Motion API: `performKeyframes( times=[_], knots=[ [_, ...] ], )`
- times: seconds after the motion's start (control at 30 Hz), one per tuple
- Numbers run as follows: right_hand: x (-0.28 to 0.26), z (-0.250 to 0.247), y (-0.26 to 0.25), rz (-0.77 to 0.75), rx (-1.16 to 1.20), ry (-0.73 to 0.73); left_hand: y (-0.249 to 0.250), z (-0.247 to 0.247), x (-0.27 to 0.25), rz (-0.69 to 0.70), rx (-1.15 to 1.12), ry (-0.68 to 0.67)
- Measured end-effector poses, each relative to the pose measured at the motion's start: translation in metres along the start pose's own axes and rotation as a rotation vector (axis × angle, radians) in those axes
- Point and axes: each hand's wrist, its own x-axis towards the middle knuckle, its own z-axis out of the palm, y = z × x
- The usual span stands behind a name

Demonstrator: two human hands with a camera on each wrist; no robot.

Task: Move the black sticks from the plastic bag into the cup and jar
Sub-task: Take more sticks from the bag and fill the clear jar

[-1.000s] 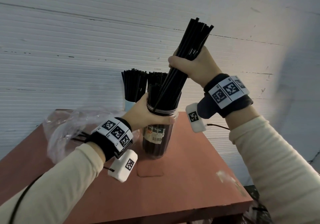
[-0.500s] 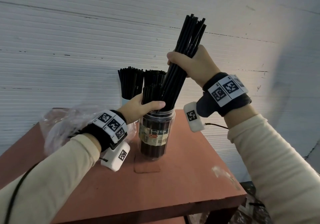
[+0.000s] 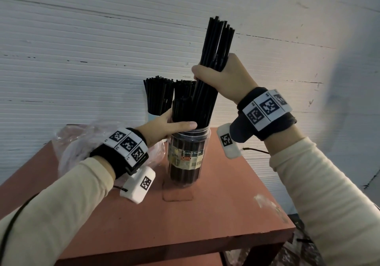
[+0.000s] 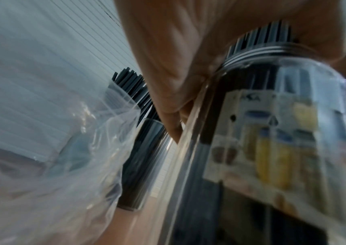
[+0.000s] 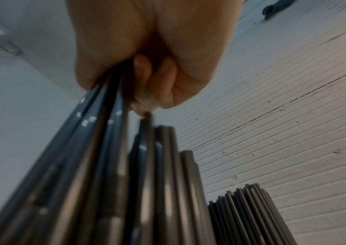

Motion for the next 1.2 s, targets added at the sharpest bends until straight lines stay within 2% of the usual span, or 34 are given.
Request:
performKeyframes(
  times=[0.1, 0.27, 0.33, 0.43, 0.53, 0.63, 0.7, 0.8, 1.03, 1.2],
  knots=[
    [-0.007, 0.008, 0.005, -0.003, -0.033, -0.095, -0.007, 0.001, -0.004, -0.002, 0.012, 0.052],
    [-0.022, 0.015, 0.022, 0.076, -0.027, -0.207, -0.011, 0.005, -0.012, 0.009, 0.04, 0.11],
    [-0.025, 0.013, 0.026, 0.085, -0.027, -0.175, -0.01, 0.01, -0.016, 0.01, 0.031, 0.135],
    [-0.029, 0.011, 0.024, 0.063, -0.019, -0.038, -0.008, 0.017, -0.021, 0.013, 0.011, 0.184],
    [-0.031, 0.008, 0.01, -0.065, -0.042, 0.123, -0.005, 0.017, -0.025, 0.006, 0.09, 0.253],
    [-0.025, 0.009, -0.003, -0.252, -0.179, 0.211, -0.001, 0.017, -0.031, -0.004, 0.219, 0.293],
    [-0.02, 0.012, -0.005, -0.32, -0.278, 0.214, 0.001, 0.017, -0.033, -0.015, 0.258, 0.294],
    [-0.017, 0.018, -0.004, -0.33, -0.341, 0.231, 0.002, 0.018, -0.034, -0.026, 0.271, 0.296],
    [-0.048, 0.042, 0.016, -0.291, -0.337, 0.245, -0.001, 0.025, -0.036, -0.007, 0.209, 0.358],
    [-0.058, 0.04, 0.012, -0.246, -0.347, 0.211, -0.002, 0.032, -0.037, 0.001, 0.141, 0.409]
  ],
)
